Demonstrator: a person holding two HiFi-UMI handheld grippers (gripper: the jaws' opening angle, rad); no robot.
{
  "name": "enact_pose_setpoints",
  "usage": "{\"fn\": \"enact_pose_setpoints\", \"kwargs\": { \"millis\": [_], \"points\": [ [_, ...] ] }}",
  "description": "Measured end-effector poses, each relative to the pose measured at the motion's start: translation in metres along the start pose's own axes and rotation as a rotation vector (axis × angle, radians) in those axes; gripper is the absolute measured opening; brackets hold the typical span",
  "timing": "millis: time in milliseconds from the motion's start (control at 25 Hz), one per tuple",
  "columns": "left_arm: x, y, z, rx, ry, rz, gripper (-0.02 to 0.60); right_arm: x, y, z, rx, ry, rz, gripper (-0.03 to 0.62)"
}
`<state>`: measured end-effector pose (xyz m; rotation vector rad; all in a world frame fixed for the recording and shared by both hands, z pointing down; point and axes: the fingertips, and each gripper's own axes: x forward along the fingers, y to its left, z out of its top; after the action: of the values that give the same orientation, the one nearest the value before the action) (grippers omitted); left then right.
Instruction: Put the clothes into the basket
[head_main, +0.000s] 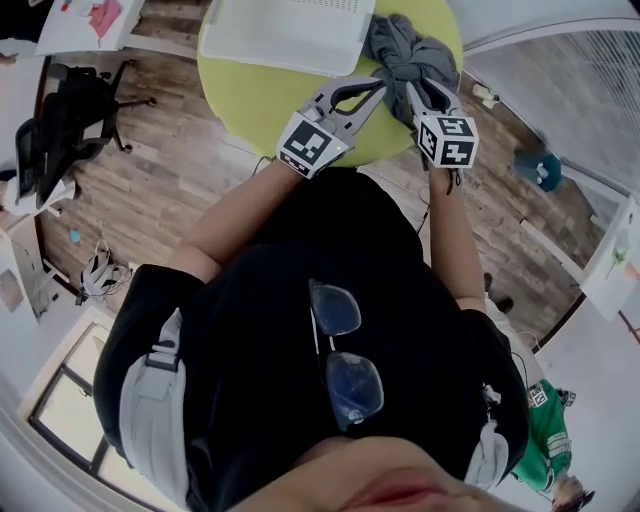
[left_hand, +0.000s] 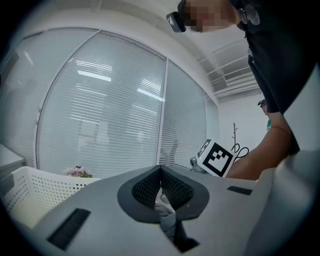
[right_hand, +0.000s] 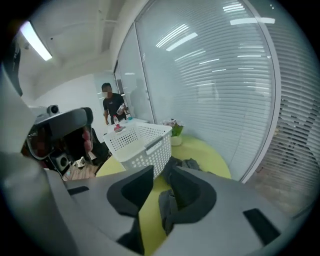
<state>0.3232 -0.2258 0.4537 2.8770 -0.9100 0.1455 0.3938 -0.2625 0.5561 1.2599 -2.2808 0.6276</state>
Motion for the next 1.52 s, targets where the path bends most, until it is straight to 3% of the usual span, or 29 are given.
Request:
{"fn": "enact_pose_setpoints", "kwargs": {
  "millis": [440, 640, 920, 1200, 1400, 1520],
  "points": [
    [0.033, 0.019, -0.026, 0.007, -0.006, 0.140, 0.008, 0.088, -0.045, -0.051, 0.063, 0.208, -0.018, 0.276],
    [0.045, 0.026, -0.043, -0.004, 0.008, 0.183, 0.008, 0.120, -0.062, -0.074, 0.118, 0.279, -0.061, 0.361],
    [0.052, 0.039, -0.054, -0.018, 0.017, 0.234, 0.008, 0.160, -0.077, -0.097, 0.128, 0.336, -0.142, 0.426],
    [0.045, 0.042, -0.053, -0.022, 0.036, 0.247, 0.008, 0.182, -0.099, -0.123, 0.032, 0.439, -0.203, 0.433],
    [0.042, 0.040, -0.050, -0.019, 0.046, 0.240, 0.008, 0.185, -0.110, -0.129, -0.009, 0.448, -0.203, 0.431],
    [0.041, 0.041, -0.047, -0.010, 0.049, 0.233, 0.008, 0.182, -0.111, -0.126, -0.034, 0.438, -0.195, 0.389]
  ]
}}
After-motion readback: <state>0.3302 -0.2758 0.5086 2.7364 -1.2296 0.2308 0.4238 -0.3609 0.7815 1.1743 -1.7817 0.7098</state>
